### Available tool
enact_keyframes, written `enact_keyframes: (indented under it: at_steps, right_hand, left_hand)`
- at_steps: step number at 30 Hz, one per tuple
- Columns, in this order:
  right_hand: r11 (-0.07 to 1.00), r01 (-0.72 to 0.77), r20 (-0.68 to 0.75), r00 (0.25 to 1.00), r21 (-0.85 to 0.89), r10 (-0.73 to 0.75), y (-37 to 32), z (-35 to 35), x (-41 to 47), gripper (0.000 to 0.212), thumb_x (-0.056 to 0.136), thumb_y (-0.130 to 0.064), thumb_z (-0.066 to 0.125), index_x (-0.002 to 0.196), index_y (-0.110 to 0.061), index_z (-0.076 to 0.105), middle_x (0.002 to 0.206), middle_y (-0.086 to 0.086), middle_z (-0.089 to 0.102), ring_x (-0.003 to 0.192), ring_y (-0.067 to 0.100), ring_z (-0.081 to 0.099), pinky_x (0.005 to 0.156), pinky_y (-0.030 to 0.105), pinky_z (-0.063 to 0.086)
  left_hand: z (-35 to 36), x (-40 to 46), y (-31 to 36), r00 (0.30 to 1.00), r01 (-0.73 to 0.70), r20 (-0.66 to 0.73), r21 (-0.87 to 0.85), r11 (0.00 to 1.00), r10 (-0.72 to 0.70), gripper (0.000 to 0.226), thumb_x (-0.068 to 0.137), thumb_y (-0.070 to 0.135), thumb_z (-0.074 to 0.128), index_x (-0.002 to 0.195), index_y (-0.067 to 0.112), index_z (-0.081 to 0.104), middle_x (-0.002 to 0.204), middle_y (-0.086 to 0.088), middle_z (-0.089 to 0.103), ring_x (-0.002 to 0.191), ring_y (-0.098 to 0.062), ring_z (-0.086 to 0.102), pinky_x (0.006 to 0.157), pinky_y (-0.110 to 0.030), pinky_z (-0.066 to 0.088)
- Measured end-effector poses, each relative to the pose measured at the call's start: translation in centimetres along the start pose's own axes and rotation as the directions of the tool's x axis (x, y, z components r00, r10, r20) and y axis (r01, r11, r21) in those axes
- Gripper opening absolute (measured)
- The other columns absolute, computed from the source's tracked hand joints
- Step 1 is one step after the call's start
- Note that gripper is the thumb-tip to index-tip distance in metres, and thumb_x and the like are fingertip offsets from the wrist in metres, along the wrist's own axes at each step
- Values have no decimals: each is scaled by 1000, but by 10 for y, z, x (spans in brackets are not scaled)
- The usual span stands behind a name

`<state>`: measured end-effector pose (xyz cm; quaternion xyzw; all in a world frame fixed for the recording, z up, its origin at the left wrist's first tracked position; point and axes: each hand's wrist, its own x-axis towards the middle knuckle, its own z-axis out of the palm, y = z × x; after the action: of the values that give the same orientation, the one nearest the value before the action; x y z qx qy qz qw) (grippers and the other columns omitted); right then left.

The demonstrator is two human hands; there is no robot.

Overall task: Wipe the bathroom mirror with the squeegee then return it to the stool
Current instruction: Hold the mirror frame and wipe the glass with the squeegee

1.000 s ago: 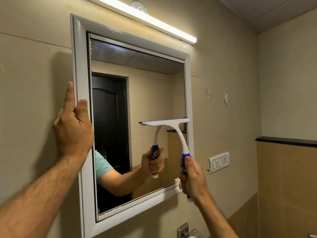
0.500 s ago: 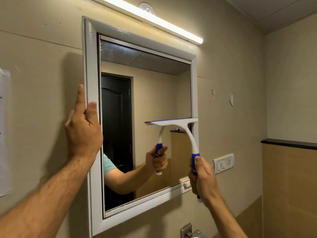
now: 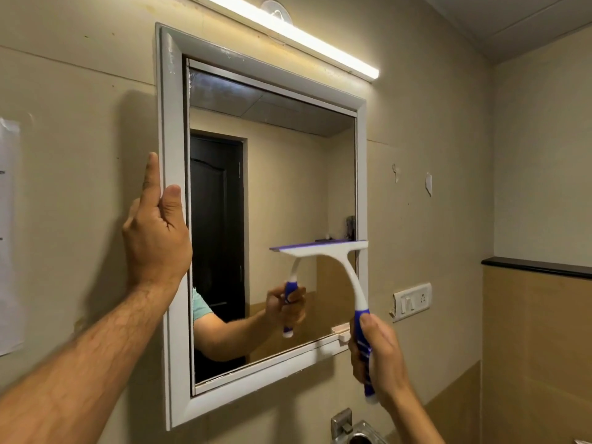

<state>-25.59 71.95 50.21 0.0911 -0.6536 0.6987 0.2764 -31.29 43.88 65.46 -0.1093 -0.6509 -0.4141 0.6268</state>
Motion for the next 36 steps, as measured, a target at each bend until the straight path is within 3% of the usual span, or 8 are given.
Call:
enact_keyframes:
  at_steps: [8, 14, 19, 23, 27, 30, 33, 36]
  right_hand:
    - [998, -29, 71, 997, 48, 26, 5, 3, 14, 44, 83, -50, 46, 84, -7, 51, 54, 2, 46, 40, 11, 37, 38, 22, 34]
    - [992, -115, 30, 993, 47, 114, 42, -2, -19, 43, 83, -50, 46, 83, -7, 50, 54, 2, 45, 39, 11, 35, 37, 21, 32]
    - [1000, -14, -14, 1000, -2, 14, 12, 3, 5, 40, 86, -51, 43, 73, -14, 48, 52, 1, 39, 39, 13, 29, 40, 23, 27]
    - [999, -32, -29, 999, -30, 31, 19, 5, 6, 42, 86, -51, 40, 74, -12, 48, 51, 1, 39, 40, 14, 29, 41, 26, 27]
    - [995, -101, -28, 995, -24, 100, 61, 3, -25, 43, 85, -51, 42, 77, -9, 47, 51, 1, 38, 39, 13, 30, 39, 23, 28]
    - [987, -158, -26, 987, -17, 158, 79, 1, -49, 41, 82, -49, 45, 75, -8, 46, 51, 1, 36, 39, 12, 29, 38, 21, 26]
    - [992, -125, -24, 992, -31, 124, 66, -2, -49, 46, 81, -52, 47, 76, -7, 47, 53, 1, 37, 41, 12, 30, 38, 22, 28]
    - [999, -44, -10, 999, -23, 44, 39, 1, -29, 44, 87, -53, 45, 76, -11, 48, 51, -1, 38, 40, 13, 29, 39, 23, 27]
  left_hand:
    - [-3, -1, 3, 1000, 22, -2, -4, 1000, -22, 48, 102, 39, 33, 149, 37, 25, 124, -16, 60, 86, -35, 55, 76, -38, 43]
    - [-2, -6, 0, 999, 34, 8, 14, 999, -34, 48, 102, 42, 31, 150, 37, 22, 129, -12, 57, 81, -25, 52, 71, -25, 36]
    - [-3, -11, 0, 999, 36, -7, 27, 999, -35, 48, 102, 42, 30, 149, 36, 24, 124, -15, 60, 94, -33, 57, 72, -29, 39]
    - [-3, -13, -2, 1000, 24, -16, 23, 999, -23, 48, 102, 42, 30, 150, 35, 24, 124, -16, 60, 94, -34, 58, 76, -34, 42]
    - [-2, -15, -4, 999, 20, -29, 11, 1000, -19, 48, 103, 40, 30, 150, 34, 24, 114, 4, 63, 88, -28, 55, 74, -28, 40]
    - [-2, -16, -3, 999, 23, -33, 7, 1000, -23, 48, 103, 40, 31, 150, 33, 26, 121, -14, 61, 93, -33, 57, 74, -30, 40]
    - [-1, -16, -5, 999, 6, -34, 3, 1000, -6, 48, 102, 40, 31, 149, 33, 27, 122, -17, 60, 94, -35, 57, 77, -34, 41]
    - [-1, -15, -8, 1000, -2, -27, 9, 1000, 2, 49, 101, 44, 29, 149, 34, 26, 104, -22, 63, 83, -39, 54, 75, -39, 41]
